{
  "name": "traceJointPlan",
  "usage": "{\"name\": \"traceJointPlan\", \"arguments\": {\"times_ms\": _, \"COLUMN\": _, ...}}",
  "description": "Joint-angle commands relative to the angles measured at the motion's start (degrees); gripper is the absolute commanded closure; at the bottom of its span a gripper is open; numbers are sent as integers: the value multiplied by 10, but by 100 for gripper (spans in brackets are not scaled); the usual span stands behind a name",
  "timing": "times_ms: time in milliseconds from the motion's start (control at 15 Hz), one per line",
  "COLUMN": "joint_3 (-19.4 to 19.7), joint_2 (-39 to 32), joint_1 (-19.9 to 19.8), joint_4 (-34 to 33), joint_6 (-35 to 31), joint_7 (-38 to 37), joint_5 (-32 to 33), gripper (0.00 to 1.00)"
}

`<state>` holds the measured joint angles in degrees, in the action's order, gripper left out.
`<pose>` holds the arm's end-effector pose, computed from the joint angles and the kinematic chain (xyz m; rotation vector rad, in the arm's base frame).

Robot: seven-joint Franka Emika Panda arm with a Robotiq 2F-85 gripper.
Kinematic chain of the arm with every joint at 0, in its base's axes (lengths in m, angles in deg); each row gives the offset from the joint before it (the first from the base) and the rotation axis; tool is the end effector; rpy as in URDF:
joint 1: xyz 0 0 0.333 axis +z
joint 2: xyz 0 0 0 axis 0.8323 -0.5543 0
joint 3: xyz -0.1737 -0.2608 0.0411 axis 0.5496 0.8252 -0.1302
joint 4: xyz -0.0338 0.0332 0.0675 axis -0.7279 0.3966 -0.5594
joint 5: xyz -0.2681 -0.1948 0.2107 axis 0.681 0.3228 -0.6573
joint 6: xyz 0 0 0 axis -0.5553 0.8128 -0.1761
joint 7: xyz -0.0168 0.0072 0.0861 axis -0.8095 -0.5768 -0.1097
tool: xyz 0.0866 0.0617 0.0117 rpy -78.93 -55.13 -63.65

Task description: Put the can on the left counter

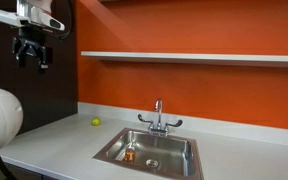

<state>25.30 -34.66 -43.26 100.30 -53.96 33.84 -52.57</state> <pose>0.2780 0.1522 0.5501 -2.9196 -0.1496 -0.0773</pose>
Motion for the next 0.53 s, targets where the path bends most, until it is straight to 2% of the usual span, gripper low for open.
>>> {"name": "traceJointPlan", "arguments": {"times_ms": 0, "joint_3": -8, "joint_2": 1, "joint_1": -13, "joint_4": -2, "joint_6": 4, "joint_7": 7, "joint_5": -7, "gripper": 0}}
{"name": "traceJointPlan", "arguments": {"times_ms": 267, "joint_3": -13, "joint_2": -10, "joint_1": -19, "joint_4": -1, "joint_6": -7, "joint_7": 5, "joint_5": 0, "gripper": 0}}
{"name": "traceJointPlan", "arguments": {"times_ms": 467, "joint_3": -11, "joint_2": -16, "joint_1": -37, "joint_4": 5, "joint_6": -25, "joint_7": -4, "joint_5": 14, "gripper": 0}}
